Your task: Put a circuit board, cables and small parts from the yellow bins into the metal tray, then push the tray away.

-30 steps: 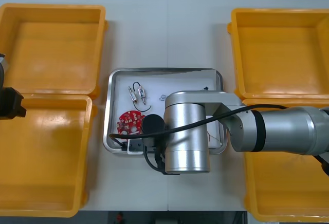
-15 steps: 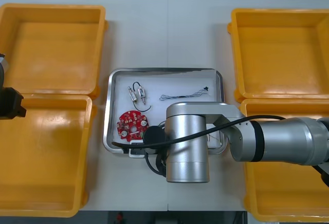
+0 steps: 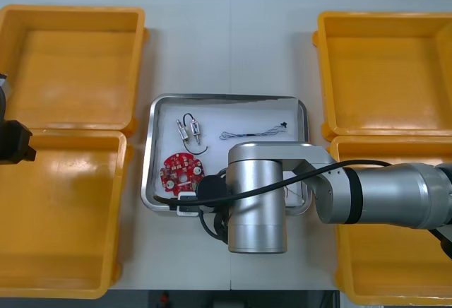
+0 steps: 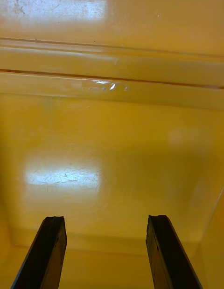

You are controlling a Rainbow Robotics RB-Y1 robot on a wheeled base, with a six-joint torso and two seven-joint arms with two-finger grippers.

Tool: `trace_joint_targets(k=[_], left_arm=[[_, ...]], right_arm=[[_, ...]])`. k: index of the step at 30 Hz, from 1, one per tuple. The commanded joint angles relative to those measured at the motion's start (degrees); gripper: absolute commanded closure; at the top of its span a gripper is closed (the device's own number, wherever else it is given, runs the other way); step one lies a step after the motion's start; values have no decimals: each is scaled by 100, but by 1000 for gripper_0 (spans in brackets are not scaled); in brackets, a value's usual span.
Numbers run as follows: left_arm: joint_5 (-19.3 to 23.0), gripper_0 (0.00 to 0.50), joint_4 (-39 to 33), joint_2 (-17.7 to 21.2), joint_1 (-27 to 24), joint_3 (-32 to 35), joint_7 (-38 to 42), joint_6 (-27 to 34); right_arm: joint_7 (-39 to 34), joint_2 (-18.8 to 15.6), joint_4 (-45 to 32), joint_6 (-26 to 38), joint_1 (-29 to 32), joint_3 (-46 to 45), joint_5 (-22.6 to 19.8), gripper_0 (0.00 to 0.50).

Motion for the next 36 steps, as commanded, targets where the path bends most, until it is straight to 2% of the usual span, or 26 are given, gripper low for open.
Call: trace_joint_targets(k=[1, 13, 24, 36], left_arm=[[37, 0, -124, 279, 88, 149, -267, -27], [37, 0, -124, 279, 88, 149, -267, -27], [37, 0, -124, 279, 88, 149, -267, -27], [37, 0, -124, 279, 88, 149, -267, -27]], right_arm=[[-28, 40, -63, -15, -57, 66, 200, 500], [-1, -197, -2, -32, -874, 75, 235, 500], [166, -197, 666, -340, -1472, 75, 253, 500], [570, -206, 1703, -1535, -1815, 66, 341, 500]])
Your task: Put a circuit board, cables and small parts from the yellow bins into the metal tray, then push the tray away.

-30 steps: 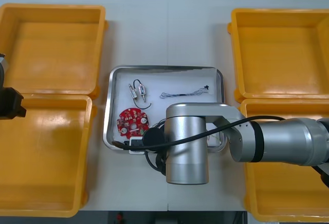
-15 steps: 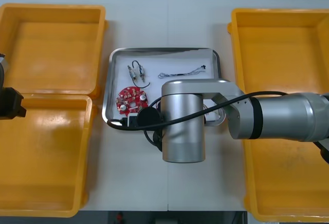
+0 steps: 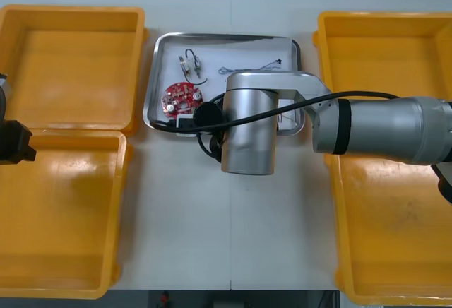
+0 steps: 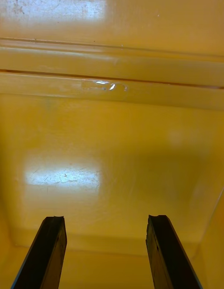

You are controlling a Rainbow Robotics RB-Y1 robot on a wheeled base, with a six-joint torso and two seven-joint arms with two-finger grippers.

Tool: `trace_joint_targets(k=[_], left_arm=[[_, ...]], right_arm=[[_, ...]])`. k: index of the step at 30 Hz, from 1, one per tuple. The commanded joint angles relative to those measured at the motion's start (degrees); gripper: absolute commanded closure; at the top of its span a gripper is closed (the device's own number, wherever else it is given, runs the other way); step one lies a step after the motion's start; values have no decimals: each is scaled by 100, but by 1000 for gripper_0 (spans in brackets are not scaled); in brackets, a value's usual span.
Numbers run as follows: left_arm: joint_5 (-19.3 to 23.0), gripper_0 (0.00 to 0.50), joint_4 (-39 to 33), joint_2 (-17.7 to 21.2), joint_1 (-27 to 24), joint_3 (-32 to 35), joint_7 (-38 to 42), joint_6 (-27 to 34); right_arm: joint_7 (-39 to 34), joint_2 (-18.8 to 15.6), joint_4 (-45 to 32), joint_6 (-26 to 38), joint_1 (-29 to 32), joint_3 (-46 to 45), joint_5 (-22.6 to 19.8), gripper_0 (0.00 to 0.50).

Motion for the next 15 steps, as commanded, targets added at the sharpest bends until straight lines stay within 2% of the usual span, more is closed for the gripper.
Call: trace_joint_targets(k=[1, 15], left_arm=[[37, 0, -120, 279, 88, 149, -267, -27], [37, 0, -120, 279, 88, 149, -267, -27]], right_arm=[[288, -88, 302, -457, -341, 41, 135, 500], [745, -79, 1295, -1495, -561, 41, 241, 500]])
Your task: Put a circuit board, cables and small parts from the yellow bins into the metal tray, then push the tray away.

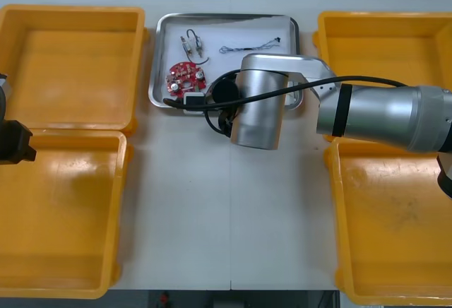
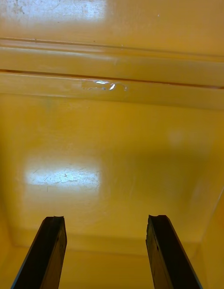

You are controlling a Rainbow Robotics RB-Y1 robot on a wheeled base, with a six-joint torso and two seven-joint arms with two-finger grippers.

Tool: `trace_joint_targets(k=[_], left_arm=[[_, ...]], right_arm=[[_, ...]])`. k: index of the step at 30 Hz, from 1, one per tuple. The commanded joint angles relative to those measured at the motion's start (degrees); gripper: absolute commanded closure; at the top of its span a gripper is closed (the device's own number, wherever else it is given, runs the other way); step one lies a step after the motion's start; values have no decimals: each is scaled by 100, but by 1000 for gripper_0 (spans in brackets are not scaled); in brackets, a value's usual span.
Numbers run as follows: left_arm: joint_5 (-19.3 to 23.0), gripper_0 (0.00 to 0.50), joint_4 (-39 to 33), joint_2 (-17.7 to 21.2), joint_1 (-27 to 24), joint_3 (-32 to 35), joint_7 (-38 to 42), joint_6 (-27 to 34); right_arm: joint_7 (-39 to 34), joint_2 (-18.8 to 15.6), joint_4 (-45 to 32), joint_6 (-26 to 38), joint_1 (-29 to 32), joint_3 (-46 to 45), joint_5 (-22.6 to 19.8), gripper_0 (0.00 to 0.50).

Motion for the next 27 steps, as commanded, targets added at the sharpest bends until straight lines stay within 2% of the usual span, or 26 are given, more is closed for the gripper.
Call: trace_joint_targets(k=[1, 16, 25, 26, 27], left_arm=[[37, 0, -118, 279, 88, 149, -267, -27], [37, 0, -118, 279, 88, 149, -267, -27], [37, 0, -118, 279, 88, 149, -267, -27], [37, 0, -118, 279, 88, 149, -267, -27], [37, 0, -118, 279, 88, 149, -267, -27]], right_arm=[[258, -79, 328, -461, -436, 40, 69, 500], [460, -79, 1189, -1744, -585, 40, 218, 500], [478, -79, 1365, -1955, -585, 40, 271, 500], [478, -79, 1374, -1955, -577, 40, 271, 485], [487, -79, 1383, -1955, -577, 40, 271, 405]])
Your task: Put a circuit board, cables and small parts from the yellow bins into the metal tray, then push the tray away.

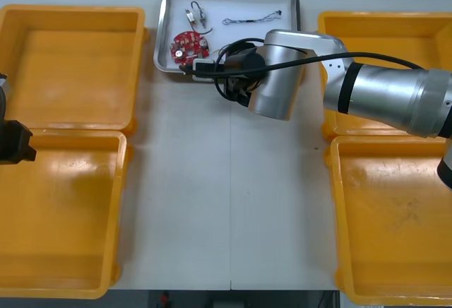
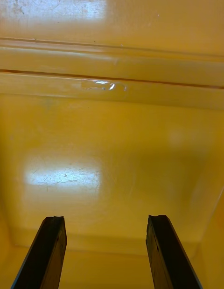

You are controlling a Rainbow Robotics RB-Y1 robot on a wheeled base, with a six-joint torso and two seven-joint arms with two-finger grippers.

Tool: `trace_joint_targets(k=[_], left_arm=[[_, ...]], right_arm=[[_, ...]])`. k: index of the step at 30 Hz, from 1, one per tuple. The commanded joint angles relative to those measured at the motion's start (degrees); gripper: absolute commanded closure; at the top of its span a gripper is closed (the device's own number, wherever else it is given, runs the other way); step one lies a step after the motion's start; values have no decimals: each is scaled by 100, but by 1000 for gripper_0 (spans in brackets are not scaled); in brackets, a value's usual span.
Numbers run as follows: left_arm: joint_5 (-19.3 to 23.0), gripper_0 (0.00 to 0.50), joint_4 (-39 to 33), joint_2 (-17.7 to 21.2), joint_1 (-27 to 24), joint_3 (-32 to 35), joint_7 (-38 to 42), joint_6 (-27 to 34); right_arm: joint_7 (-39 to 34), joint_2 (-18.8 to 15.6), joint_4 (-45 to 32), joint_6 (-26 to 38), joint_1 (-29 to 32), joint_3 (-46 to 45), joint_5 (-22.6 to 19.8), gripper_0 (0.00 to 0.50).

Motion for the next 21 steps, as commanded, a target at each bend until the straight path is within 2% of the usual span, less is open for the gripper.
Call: trace_joint_targets(k=[1, 3, 4, 6, 10, 15, 17, 21], left_arm=[[37, 0, -116, 278, 88, 149, -267, -27], [37, 0, -116, 278, 88, 149, -267, -27], [37, 0, -116, 278, 88, 149, -267, -27], [37, 0, -116, 278, 88, 149, -267, -27], [37, 0, -116, 278, 88, 149, -267, -27], [37, 0, -116, 278, 88, 149, -267, -27], [37, 0, -116, 278, 88, 149, -267, -27], [37, 0, -116, 278, 88, 149, -267, -27]], right_arm=[[200, -87, -13, -61, -333, 38, 47, 363], [227, -79, -13, -52, -333, 38, 47, 183], [244, -79, -22, -43, -333, 38, 38, 146], [271, -79, -83, 45, -333, 38, -68, 0], [288, -123, -189, 168, -342, 29, -305, 0], [244, -298, -804, 923, -333, -190, -367, 0], [218, -377, -1050, 1231, -333, -357, -516, 0], [165, -580, -1630, 2110, -333, -911, -1087, 0]])
